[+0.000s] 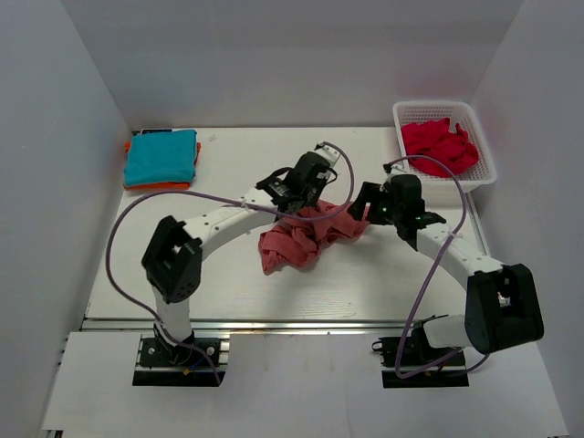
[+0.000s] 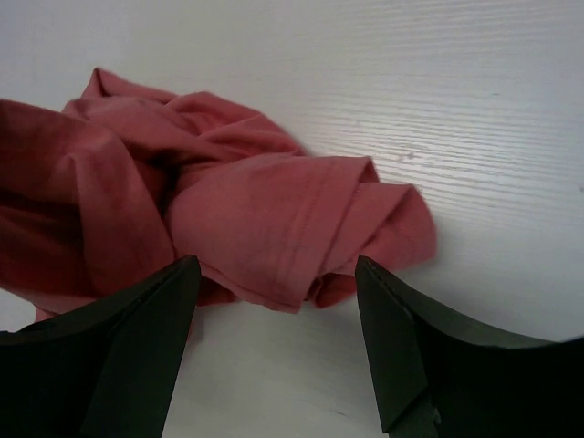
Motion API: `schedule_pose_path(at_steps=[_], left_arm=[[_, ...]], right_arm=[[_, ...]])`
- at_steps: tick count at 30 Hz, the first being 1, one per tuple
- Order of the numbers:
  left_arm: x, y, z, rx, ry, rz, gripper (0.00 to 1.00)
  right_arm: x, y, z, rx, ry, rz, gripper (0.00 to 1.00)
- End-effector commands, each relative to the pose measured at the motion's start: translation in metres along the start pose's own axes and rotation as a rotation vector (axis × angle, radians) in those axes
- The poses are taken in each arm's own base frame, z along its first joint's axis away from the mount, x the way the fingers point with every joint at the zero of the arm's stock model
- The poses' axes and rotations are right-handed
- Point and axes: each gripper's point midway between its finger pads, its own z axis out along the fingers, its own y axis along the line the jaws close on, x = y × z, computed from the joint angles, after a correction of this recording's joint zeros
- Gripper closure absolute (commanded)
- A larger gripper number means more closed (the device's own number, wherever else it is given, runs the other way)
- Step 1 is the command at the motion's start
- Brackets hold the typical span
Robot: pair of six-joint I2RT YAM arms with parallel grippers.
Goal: Fold and stack the t-shirts
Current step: Flatten out the tshirt
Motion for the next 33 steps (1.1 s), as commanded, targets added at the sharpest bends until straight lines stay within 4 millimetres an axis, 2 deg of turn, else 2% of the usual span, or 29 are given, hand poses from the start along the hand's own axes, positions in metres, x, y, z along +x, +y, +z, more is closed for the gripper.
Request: schedule_pose_path(at_steps=[1,2,3,8,9,11,12,13,16,18,19,22,23,25,26,31,33], left_arm=[[-0.049,0.013,-0.045,0.036,-0.189,-0.097,1.0],[-0.05,0.017,-0.048,0.025,-0.204,-0.103,1.0],[-0.048,0.018,-0.05,0.025,-0.203,-0.103,1.0],[-0.04,0.023,-0.055,0.006,-0.201,-0.113,1.0],[-0.039,0.026,-0.058,-0.004,-0.203,-0.114,1.0],[-0.037,0.026,-0.059,-0.003,-0.201,-0.123,1.0],[-0.033,0.029,-0.058,-0.023,-0.194,-0.122,1.0],[-0.036,0.031,-0.062,-0.022,-0.205,-0.126,1.0],[-0.036,0.039,-0.067,-0.057,-0.218,-0.143,1.0],[-0.035,0.047,-0.07,-0.099,-0.223,-0.149,1.0],[-0.033,0.05,-0.069,-0.118,-0.224,-0.151,1.0],[-0.03,0.075,-0.071,-0.239,-0.22,-0.164,1.0],[-0.028,0.092,-0.071,-0.301,-0.218,-0.178,1.0],[-0.028,0.107,-0.073,-0.35,-0.21,-0.202,1.0],[-0.032,0.126,-0.08,-0.401,-0.225,-0.227,1.0],[-0.06,0.174,-0.111,-0.48,-0.342,-0.312,1.0],[-0.07,0.198,-0.132,-0.542,-0.4,-0.351,1.0]], right_arm=[[-0.008,0.035,0.009,-0.144,0.006,-0.061,0.26],[-0.011,0.04,0.011,-0.155,0.002,-0.064,0.26],[-0.003,0.035,0.019,-0.136,0.03,-0.05,0.27],[-0.003,0.031,0.04,-0.077,0.053,-0.026,0.27],[-0.003,0.024,0.048,-0.032,0.056,-0.01,0.3],[-0.003,0.023,0.055,-0.022,0.06,-0.01,0.38],[-0.007,0.024,0.058,-0.011,0.052,-0.005,0.43],[-0.01,0.026,0.06,-0.014,0.044,-0.01,0.63],[-0.02,0.027,0.062,0.007,0.006,0.009,1.0],[-0.025,0.028,0.061,0.014,-0.008,0.016,1.0],[-0.037,0.023,0.057,0.056,-0.057,0.018,1.0],[-0.056,0.018,0.043,0.1,-0.138,0.03,1.0],[-0.062,0.019,0.04,0.097,-0.168,0.025,1.0],[-0.086,0.022,0.021,0.1,-0.258,0.011,1.0],[-0.098,0.021,0.011,0.121,-0.301,-0.006,1.0],[-0.153,0.016,-0.031,0.218,-0.493,0.001,1.0],[-0.175,0.009,-0.052,0.289,-0.575,-0.004,1.0]])
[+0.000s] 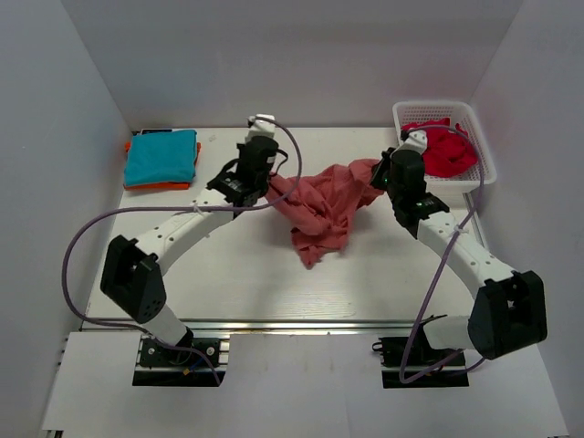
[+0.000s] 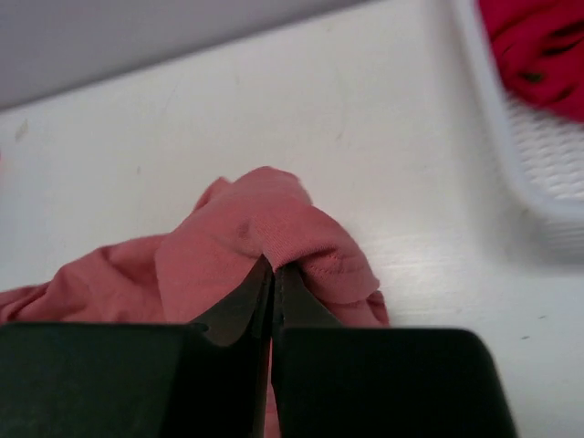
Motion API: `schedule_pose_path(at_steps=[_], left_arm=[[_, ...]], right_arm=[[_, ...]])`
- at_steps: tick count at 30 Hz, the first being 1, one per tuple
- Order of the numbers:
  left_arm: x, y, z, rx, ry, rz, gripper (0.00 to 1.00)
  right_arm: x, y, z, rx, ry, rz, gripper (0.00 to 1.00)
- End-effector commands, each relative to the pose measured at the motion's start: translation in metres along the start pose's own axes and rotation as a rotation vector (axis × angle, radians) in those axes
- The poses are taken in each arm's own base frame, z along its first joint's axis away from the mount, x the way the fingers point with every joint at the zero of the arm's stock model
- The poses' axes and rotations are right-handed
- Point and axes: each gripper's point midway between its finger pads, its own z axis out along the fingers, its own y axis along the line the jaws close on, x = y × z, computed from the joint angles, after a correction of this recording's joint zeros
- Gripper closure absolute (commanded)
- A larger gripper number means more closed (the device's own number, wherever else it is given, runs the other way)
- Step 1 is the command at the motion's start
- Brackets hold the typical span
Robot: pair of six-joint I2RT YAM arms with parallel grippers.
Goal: Fold and stack the t-shirts
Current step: Flatten out the tshirt
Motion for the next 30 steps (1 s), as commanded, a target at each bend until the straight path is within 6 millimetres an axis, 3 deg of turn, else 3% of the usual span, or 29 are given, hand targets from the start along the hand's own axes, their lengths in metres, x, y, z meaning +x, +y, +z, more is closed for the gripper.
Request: schedule_pose_path(at_steps=[1,5,6,8,9,14,19,28,30], left_arm=[[-0.074,0.06,-0.034,-0.117,-0.196,-0.148,1.0],[-0.103,0.102,-0.055,-0.21,-0.278,-0.192,1.0],[-0.115,0.115,-0.066,-0.229,-0.316,-0.222,1.0],[-0.12,0.127,-0.076,-0.26,-0.339,-0.213,1.0],[-0.127,0.136,-0.081,-0.281,-0.363,-0.229,1.0],[-0.146,0.178,-0.118,-0.396,-0.437,-0.267,1.0],[-0.142,0.2,-0.143,-0.447,-0.466,-0.3,1.0],[-0.127,0.236,-0.185,-0.526,-0.487,-0.375,1.0],[-0.124,0.248,-0.201,-0.534,-0.506,-0.404,1.0]], right_arm=[[-0.086,-0.017,-0.019,0.145,-0.264,0.011,1.0],[-0.127,-0.031,-0.039,0.239,-0.395,0.016,1.0],[-0.143,-0.036,-0.054,0.266,-0.444,0.006,1.0],[-0.159,-0.035,-0.064,0.268,-0.491,-0.002,1.0],[-0.178,-0.035,-0.079,0.265,-0.553,-0.02,1.0],[-0.224,-0.038,-0.122,0.312,-0.688,-0.046,1.0],[-0.242,-0.041,-0.15,0.317,-0.761,-0.048,1.0],[-0.252,-0.039,-0.18,0.278,-0.81,-0.03,1.0],[-0.256,-0.041,-0.198,0.271,-0.837,-0.045,1.0]])
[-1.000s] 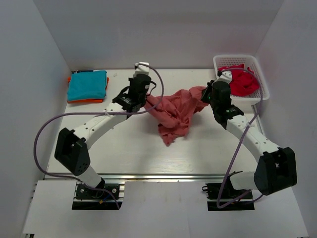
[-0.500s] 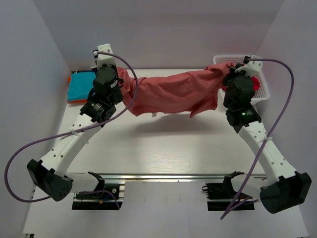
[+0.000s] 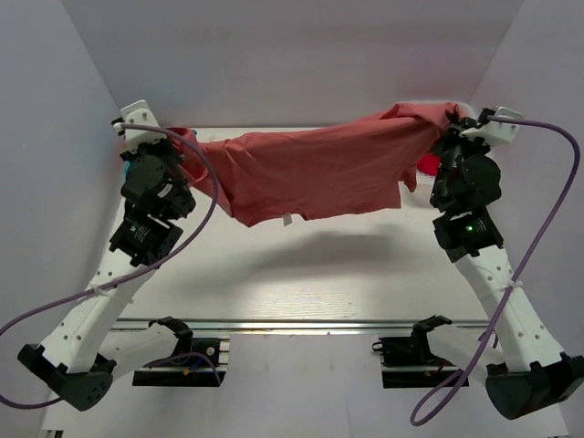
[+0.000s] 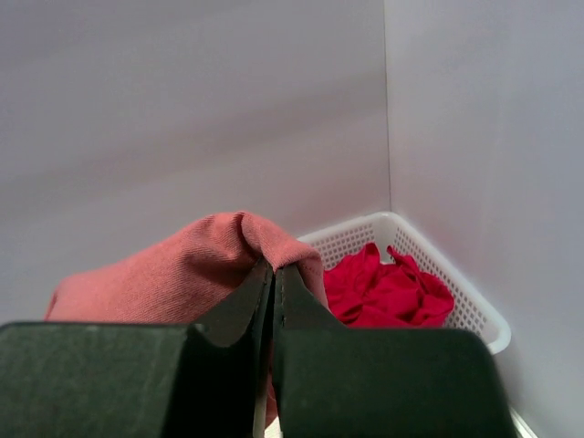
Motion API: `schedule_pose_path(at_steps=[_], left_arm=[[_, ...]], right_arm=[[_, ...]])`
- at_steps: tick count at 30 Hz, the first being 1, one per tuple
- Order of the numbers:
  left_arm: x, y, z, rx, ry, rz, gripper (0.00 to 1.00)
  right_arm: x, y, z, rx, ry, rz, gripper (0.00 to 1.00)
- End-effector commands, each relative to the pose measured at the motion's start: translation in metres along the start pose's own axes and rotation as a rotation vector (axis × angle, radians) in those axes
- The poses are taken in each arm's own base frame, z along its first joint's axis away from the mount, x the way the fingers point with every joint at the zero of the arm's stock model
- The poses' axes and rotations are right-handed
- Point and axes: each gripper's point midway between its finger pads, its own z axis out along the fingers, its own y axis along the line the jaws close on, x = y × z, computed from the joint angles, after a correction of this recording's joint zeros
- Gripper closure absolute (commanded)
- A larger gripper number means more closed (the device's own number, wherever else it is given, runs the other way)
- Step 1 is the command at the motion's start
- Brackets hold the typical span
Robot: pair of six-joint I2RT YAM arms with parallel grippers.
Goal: Fold and stack the t-shirts
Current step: Flatten out the tshirt
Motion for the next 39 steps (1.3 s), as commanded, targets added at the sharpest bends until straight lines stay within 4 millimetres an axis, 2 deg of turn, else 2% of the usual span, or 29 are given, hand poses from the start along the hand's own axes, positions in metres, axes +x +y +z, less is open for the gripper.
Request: schedule_pose_path(at_steps=[1,2,3,4,6,7,8,10,12,14,17,19,20,22,23,25,26,27,28,29,30,31,33,34,35,36,37,38,39], left_arm=[[-0.014,0.039,-0.013,-0.073,-0.021,-0.046,1.0],[-0.012,0.034,-0.016,-0.016,-0.016,-0.036,1.0],[-0.014,0.032,-0.02,0.032,-0.017,-0.052,1.0],[-0.02,0.037,-0.028,0.074,-0.03,-0.089,1.0],[-0.026,0.03,-0.038,0.185,-0.047,-0.136,1.0],[-0.025,0.031,-0.042,0.211,-0.048,-0.143,1.0],[-0.034,0.038,-0.047,0.222,-0.068,-0.182,1.0],[-0.038,0.043,-0.051,0.231,-0.076,-0.192,1.0],[-0.035,0.042,-0.054,0.255,-0.065,-0.188,1.0],[-0.034,0.038,-0.056,0.276,-0.06,-0.191,1.0],[-0.022,0.03,-0.052,0.278,-0.03,-0.165,1.0],[-0.017,0.024,-0.05,0.278,-0.017,-0.164,1.0],[-0.001,0.014,-0.047,0.288,0.012,-0.14,1.0],[0.013,0.001,-0.045,0.31,0.04,-0.149,1.0],[0.028,-0.006,-0.043,0.309,0.069,-0.136,1.0],[0.055,-0.023,-0.036,0.306,0.12,-0.12,1.0],[0.063,-0.029,-0.034,0.305,0.138,-0.112,1.0],[0.084,-0.044,-0.028,0.3,0.185,-0.094,1.0],[0.102,-0.053,-0.027,0.308,0.229,-0.062,1.0],[0.118,-0.057,-0.023,0.293,0.267,-0.045,1.0],[0.133,-0.066,-0.022,0.301,0.298,-0.032,1.0],[0.161,-0.075,-0.014,0.279,0.35,0.011,1.0],[0.185,-0.077,-0.002,0.245,0.39,0.062,1.0],[0.192,-0.079,0.005,0.22,0.397,0.065,1.0],[0.214,-0.079,0.017,0.187,0.428,0.103,1.0],[0.219,-0.083,0.024,0.182,0.438,0.108,1.0],[0.225,-0.086,0.031,0.177,0.436,0.099,1.0],[0.242,-0.085,0.043,0.158,0.454,0.125,1.0],[0.246,-0.09,0.051,0.166,0.458,0.114,1.0]], right_arm=[[-0.053,-0.019,-0.015,0.03,-0.135,0.056,1.0],[-0.065,-0.023,-0.025,0.014,-0.161,0.084,1.0],[-0.066,-0.023,-0.029,0.003,-0.165,0.089,1.0],[-0.057,-0.023,-0.031,-0.007,-0.145,0.077,1.0],[-0.063,-0.017,-0.044,-0.082,-0.154,0.113,1.0],[-0.064,-0.015,-0.05,-0.115,-0.159,0.115,1.0],[-0.063,-0.015,-0.052,-0.125,-0.161,0.119,1.0],[-0.073,-0.017,-0.061,-0.146,-0.191,0.133,1.0],[-0.075,-0.022,-0.066,-0.144,-0.2,0.136,1.0],[-0.071,-0.023,-0.067,-0.143,-0.194,0.135,1.0],[-0.066,-0.02,-0.068,-0.159,-0.181,0.139,1.0],[-0.053,-0.015,-0.063,-0.163,-0.146,0.135,1.0],[-0.048,-0.014,-0.061,-0.155,-0.133,0.156,1.0],[-0.021,-0.014,-0.054,-0.125,-0.085,0.163,1.0],[-0.013,-0.013,-0.052,-0.117,-0.071,0.196,1.0],[0.03,-0.006,-0.041,-0.1,0.016,0.166,1.0],[0.042,-0.003,-0.037,-0.088,0.046,0.186,1.0],[0.055,-0.003,-0.034,-0.072,0.075,0.173,1.0],[0.084,-0.002,-0.025,-0.029,0.135,0.139,1.0],[0.094,-0.003,-0.021,-0.01,0.152,0.14,1.0],[0.117,-0.002,-0.016,0.007,0.192,0.111,1.0],[0.126,0.0,-0.012,0.009,0.204,0.106,1.0],[0.158,0.01,0.0,0.007,0.269,0.057,1.0],[0.162,0.014,0.01,0.02,0.282,0.045,1.0],[0.178,0.016,0.015,0.026,0.315,0.018,1.0],[0.176,0.018,0.022,0.029,0.309,0.017,1.0],[0.196,0.022,0.03,0.033,0.346,-0.007,1.0],[0.2,0.022,0.034,0.036,0.352,-0.015,1.0],[0.205,0.02,0.038,0.044,0.358,-0.024,1.0]])
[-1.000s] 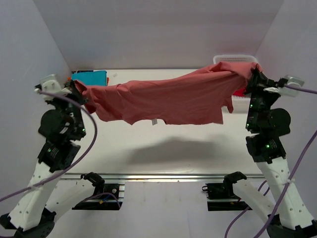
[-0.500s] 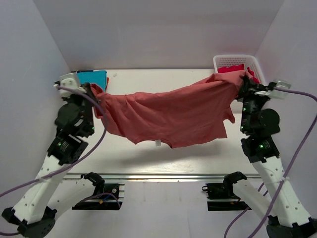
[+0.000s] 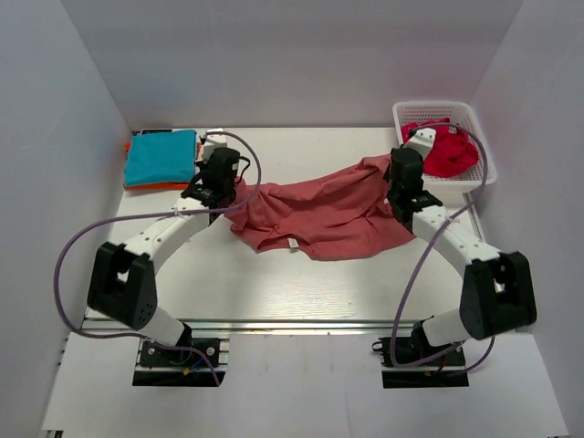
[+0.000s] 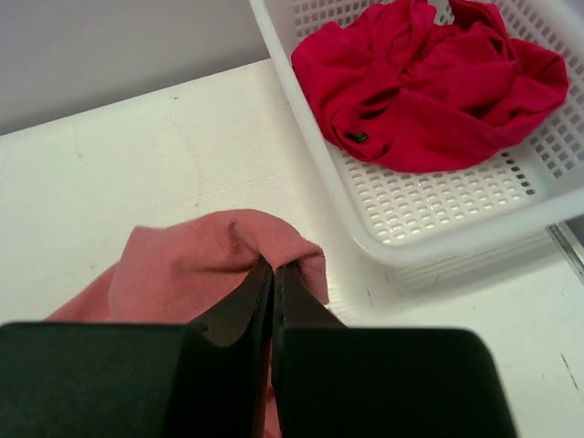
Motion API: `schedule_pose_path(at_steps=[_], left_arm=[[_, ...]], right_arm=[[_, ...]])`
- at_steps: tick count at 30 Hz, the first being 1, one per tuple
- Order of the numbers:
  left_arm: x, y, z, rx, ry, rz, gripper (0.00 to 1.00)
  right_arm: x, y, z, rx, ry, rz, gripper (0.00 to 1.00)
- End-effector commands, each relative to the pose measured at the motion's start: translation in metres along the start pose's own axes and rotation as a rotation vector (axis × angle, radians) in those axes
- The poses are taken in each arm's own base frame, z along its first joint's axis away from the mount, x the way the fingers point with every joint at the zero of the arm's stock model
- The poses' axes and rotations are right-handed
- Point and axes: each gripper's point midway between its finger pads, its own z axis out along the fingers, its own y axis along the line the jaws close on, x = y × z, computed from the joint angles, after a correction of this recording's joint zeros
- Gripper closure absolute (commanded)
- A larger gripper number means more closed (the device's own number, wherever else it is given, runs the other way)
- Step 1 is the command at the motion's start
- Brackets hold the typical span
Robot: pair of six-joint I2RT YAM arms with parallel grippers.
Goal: Fold and stack the t-shirts
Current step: Flatten out the tshirt
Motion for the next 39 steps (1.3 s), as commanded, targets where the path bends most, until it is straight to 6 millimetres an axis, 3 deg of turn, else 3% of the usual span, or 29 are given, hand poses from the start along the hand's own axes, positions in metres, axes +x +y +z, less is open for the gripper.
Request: schedule_pose_path(at_steps=[1,4,6,7,8,13,14,15,17,18,19,20,21,22,23,24,25,28,31,32,33,34,35,36,37,38,39], left_arm=[[-0.034,0.003,0.025,-0.012,-0.074,-0.098,1.0],[-0.027,0.003,0.063,-0.028,-0.035,-0.089,1.0],[-0.038,0.006,0.083,-0.034,-0.05,-0.109,1.0],[-0.024,0.006,0.099,-0.05,-0.019,-0.082,1.0],[-0.035,0.0,0.107,-0.029,-0.036,-0.1,1.0],[-0.027,-0.002,0.156,-0.033,-0.003,-0.066,1.0],[-0.037,-0.001,0.164,-0.039,-0.028,-0.075,1.0],[-0.022,-0.005,0.177,-0.043,0.0,-0.06,0.91],[-0.026,-0.007,0.194,-0.027,-0.006,-0.064,0.82],[-0.012,-0.013,0.206,-0.021,0.019,-0.052,0.69],[-0.02,-0.015,0.213,0.0,0.01,-0.063,0.64],[-0.022,-0.012,0.222,-0.011,0.007,-0.079,0.56],[-0.012,-0.013,0.226,-0.017,0.043,-0.072,0.41],[-0.035,-0.012,0.233,-0.022,0.014,-0.1,0.27],[-0.019,-0.01,0.248,-0.029,0.054,-0.096,0.12],[-0.037,-0.012,0.248,-0.028,0.052,-0.097,0.01],[-0.039,-0.009,0.252,-0.023,0.062,-0.099,0.01],[-0.055,-0.017,0.247,0.029,0.047,-0.101,0.01],[-0.077,-0.03,0.215,0.146,0.016,-0.097,0.01],[-0.08,-0.036,0.204,0.179,0.009,-0.097,0.01],[-0.063,-0.034,0.198,0.19,0.043,-0.077,0.01],[-0.082,-0.037,0.177,0.22,0.007,-0.085,0.01],[-0.082,-0.036,0.169,0.234,0.01,-0.084,0.01],[-0.062,-0.05,0.158,0.313,0.058,-0.068,0.01],[-0.054,-0.054,0.148,0.352,0.092,-0.083,0.01],[-0.061,-0.061,0.13,0.423,0.092,-0.101,0.01],[-0.028,-0.066,0.121,0.453,0.165,-0.091,0.01]], right_arm=[[-0.05,0.009,0.024,0.026,-0.118,0.086,1.0],[-0.055,0.016,0.045,0.028,-0.118,0.073,1.0],[-0.046,0.025,0.066,0.004,-0.092,0.048,1.0],[-0.045,0.028,0.071,0.001,-0.088,0.039,1.0],[-0.044,0.032,0.082,-0.004,-0.085,0.036,1.0],[-0.036,0.046,0.123,-0.022,-0.064,-0.037,1.0],[-0.02,0.049,0.132,-0.028,-0.032,-0.067,1.0],[-0.024,0.054,0.142,-0.034,-0.041,-0.096,1.0],[-0.028,0.06,0.157,-0.043,-0.055,-0.157,1.0],[-0.016,0.063,0.166,-0.047,-0.039,-0.182,1.0],[-0.004,0.068,0.174,-0.062,-0.022,-0.196,1.0],[-0.022,0.077,0.179,-0.076,-0.061,-0.178,1.0],[0.001,0.079,0.191,-0.084,-0.022,-0.195,0.96],[0.002,0.081,0.195,-0.091,-0.019,-0.242,0.9],[-0.03,0.088,0.2,-0.093,-0.076,-0.218,0.81],[-0.007,0.088,0.209,-0.087,-0.027,-0.252,0.54],[-0.024,0.093,0.211,-0.089,-0.054,-0.244,0.38],[-0.037,0.097,0.208,-0.097,-0.063,-0.247,0.11],[-0.045,0.094,0.191,-0.108,-0.048,-0.251,0.1],[-0.059,0.096,0.182,-0.123,-0.059,-0.236,0.1],[-0.06,0.095,0.177,-0.127,-0.051,-0.234,0.1],[-0.061,0.091,0.161,-0.143,-0.021,-0.239,0.1],[-0.059,0.091,0.156,-0.153,-0.004,-0.224,0.1],[-0.056,0.09,0.15,-0.162,0.013,-0.223,0.1],[-0.048,0.085,0.134,-0.186,0.057,-0.242,0.1],[-0.036,0.082,0.128,-0.182,0.106,-0.192,0.1],[-0.028,0.08,0.121,-0.183,0.14,-0.183,0.1]])
